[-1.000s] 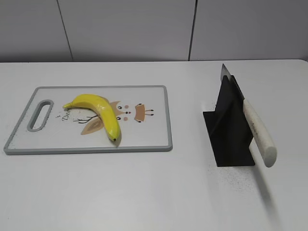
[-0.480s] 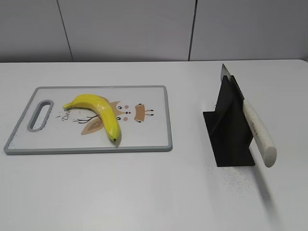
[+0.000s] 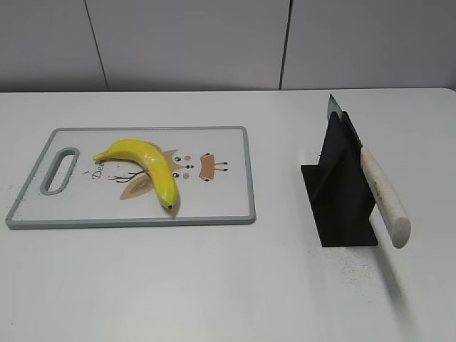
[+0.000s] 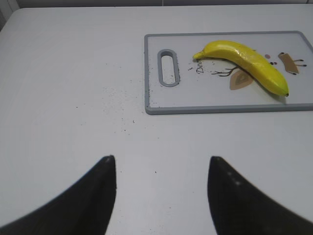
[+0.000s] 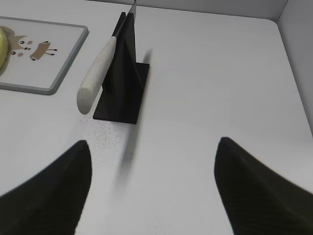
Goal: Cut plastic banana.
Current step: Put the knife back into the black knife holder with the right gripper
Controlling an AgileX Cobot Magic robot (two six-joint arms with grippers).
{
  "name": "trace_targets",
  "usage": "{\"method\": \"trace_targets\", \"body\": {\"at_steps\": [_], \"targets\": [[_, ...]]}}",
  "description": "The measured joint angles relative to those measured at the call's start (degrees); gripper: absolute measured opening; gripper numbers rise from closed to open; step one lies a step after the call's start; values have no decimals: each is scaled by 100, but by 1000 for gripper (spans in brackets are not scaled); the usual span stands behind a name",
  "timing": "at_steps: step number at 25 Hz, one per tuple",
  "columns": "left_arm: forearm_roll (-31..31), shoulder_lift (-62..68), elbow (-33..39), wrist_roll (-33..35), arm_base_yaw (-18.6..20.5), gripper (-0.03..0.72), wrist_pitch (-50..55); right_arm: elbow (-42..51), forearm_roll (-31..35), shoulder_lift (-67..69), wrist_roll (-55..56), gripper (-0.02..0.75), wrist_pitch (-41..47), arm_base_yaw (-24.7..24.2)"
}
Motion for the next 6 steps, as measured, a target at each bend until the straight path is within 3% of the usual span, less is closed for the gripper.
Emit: {"method": "trace_targets", "body": {"at_steps": [6], "targets": [[0, 0, 0, 0, 0, 580, 0, 0, 0, 0, 0, 592, 1, 0]]}}
